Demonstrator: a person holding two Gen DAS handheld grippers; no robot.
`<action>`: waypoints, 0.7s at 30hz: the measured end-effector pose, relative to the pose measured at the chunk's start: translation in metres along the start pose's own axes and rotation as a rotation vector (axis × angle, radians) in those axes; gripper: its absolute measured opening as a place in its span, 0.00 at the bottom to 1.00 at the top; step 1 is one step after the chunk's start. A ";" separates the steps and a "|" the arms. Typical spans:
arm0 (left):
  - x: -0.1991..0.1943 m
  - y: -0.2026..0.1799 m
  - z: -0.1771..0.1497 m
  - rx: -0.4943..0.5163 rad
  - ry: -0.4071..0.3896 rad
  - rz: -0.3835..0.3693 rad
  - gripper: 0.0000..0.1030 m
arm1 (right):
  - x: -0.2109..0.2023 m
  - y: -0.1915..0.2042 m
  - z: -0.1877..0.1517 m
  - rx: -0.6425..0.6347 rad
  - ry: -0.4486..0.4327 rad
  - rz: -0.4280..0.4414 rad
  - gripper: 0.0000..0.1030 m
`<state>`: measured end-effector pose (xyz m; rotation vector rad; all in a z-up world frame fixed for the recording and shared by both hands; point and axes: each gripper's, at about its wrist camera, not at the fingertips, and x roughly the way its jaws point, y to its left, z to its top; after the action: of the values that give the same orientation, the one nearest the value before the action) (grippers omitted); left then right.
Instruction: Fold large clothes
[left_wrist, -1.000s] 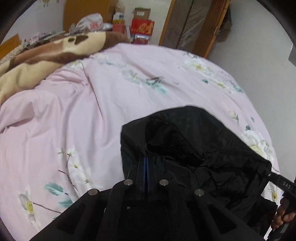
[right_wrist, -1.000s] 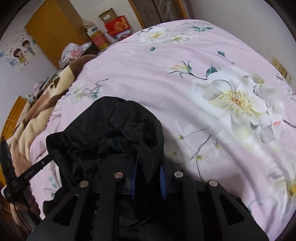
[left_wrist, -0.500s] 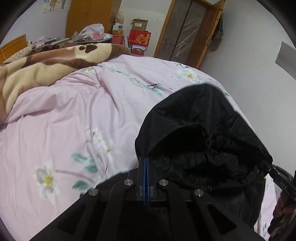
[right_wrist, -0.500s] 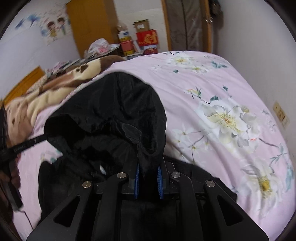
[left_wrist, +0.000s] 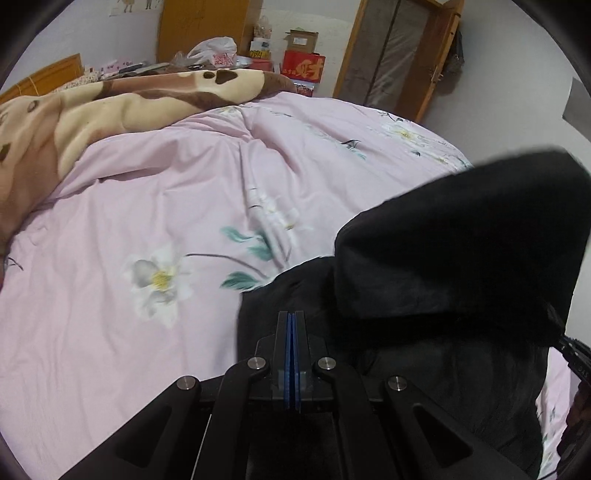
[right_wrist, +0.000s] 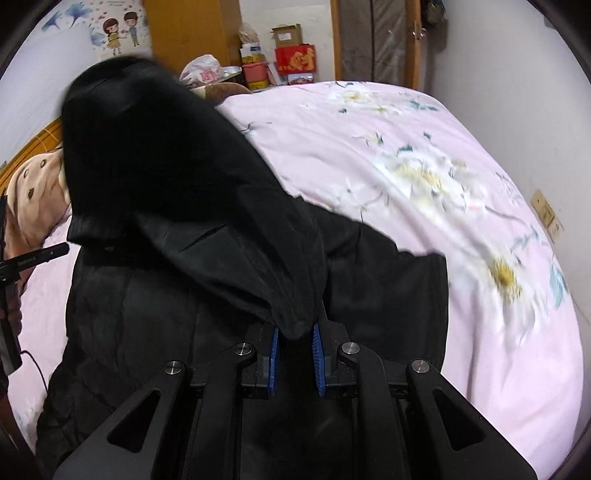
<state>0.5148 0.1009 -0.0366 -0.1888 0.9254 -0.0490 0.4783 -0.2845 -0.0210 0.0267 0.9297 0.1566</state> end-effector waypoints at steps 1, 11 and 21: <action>-0.004 0.004 -0.002 -0.003 0.003 -0.006 0.00 | 0.000 -0.001 -0.002 -0.002 0.003 -0.008 0.15; -0.042 0.007 -0.011 0.049 -0.001 -0.082 0.07 | -0.038 -0.029 -0.011 0.159 -0.049 -0.090 0.17; -0.033 -0.029 -0.002 0.057 0.014 -0.152 0.61 | -0.049 0.132 -0.032 -0.396 -0.174 0.197 0.70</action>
<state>0.4943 0.0764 -0.0070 -0.2057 0.9214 -0.2172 0.4080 -0.1625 0.0108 -0.2318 0.7091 0.5112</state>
